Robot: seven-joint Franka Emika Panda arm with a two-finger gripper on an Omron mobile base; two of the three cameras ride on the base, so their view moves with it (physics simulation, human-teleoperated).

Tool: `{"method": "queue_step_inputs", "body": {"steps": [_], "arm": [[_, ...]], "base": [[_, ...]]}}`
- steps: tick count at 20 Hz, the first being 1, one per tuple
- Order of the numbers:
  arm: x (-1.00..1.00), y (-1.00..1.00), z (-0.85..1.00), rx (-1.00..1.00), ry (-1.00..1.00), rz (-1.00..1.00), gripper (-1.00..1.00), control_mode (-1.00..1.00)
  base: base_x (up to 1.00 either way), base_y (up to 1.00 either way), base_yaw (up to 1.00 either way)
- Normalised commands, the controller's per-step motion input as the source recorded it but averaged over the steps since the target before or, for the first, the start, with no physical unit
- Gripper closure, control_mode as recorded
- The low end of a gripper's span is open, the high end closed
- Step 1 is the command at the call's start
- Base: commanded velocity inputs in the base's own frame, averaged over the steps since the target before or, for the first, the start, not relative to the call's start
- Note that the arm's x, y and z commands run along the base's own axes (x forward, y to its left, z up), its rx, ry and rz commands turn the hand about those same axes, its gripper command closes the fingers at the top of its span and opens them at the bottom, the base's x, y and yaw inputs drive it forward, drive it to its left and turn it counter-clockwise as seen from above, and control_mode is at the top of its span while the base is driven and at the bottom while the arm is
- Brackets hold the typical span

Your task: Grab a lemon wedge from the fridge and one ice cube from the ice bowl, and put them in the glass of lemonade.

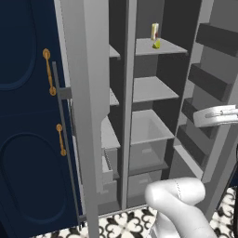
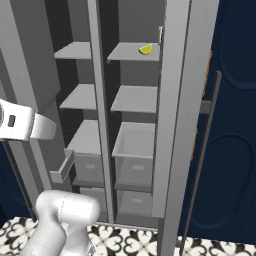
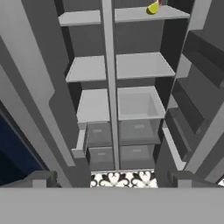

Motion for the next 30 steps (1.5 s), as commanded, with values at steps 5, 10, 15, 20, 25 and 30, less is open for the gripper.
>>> {"method": "queue_step_inputs", "body": {"steps": [5,10,15,20,25,30], "arm": [[-0.17,0.04,0.06,-0.02,-0.14,0.00,-1.00,-1.00],[-0.19,0.00,0.29,-0.03,-0.21,0.00,-1.00,-1.00],[0.09,0.00,0.47,-0.07,-0.01,0.00,-1.00,-1.00],[0.30,-0.02,0.59,-0.07,0.06,-0.02,-1.00,-1.00],[0.14,-0.01,0.13,-0.01,0.04,0.00,-1.00,1.00],[0.00,0.00,0.00,0.00,0.00,0.00,-1.00,1.00]], "base": [[0.00,0.00,0.00],[0.00,0.00,0.00],[0.00,0.00,0.00],[0.00,0.00,0.00],[0.68,-0.07,-0.01],[0.51,-0.25,-0.01]]}}
